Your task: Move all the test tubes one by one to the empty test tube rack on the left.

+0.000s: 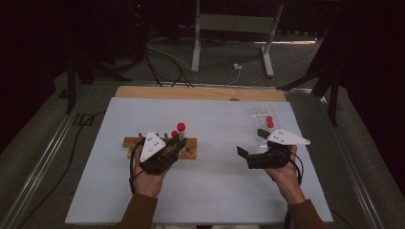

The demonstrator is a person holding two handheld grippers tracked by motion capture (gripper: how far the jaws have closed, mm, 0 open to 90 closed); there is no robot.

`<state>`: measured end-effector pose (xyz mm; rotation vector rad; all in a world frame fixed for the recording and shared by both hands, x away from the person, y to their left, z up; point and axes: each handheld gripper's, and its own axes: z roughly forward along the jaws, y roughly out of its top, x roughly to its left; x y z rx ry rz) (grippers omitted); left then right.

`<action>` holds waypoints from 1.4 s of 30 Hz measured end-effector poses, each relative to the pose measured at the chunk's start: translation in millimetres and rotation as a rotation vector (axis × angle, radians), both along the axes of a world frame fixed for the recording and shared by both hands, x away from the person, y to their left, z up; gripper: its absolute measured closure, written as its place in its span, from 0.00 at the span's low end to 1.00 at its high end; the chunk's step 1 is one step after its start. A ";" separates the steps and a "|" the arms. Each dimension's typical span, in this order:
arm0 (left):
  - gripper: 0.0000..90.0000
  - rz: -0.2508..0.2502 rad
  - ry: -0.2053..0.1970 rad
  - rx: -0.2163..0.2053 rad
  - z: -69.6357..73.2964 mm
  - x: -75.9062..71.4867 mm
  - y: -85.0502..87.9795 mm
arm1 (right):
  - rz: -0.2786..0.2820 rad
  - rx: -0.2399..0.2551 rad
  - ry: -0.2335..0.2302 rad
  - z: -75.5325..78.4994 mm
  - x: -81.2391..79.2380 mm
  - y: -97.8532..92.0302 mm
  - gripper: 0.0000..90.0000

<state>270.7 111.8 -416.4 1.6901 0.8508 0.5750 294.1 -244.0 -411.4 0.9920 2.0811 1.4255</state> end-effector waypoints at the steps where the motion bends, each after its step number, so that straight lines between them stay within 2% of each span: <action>1: 0.84 0.000 0.000 0.000 0.0 0.0 0.0 | -0.013 -0.001 -0.001 -1.2 -0.5 -4.0 0.00; 10: 0.84 0.050 -0.003 -0.007 -2.8 2.1 18.4 | -0.097 0.004 -0.012 -9.7 -3.8 -38.5 0.00; 20: 0.84 0.119 -0.006 0.017 -10.6 10.8 32.2 | -0.161 0.016 -0.027 -12.8 -7.9 -65.9 0.00; 31: 0.84 0.152 0.007 0.041 -21.8 26.2 34.1 | -0.166 0.035 -0.031 -11.9 -8.4 -70.5 0.00; 42: 0.84 0.171 0.047 0.064 -39.7 32.8 35.2 | -0.161 0.040 -0.026 -12.8 -8.1 -70.9 0.00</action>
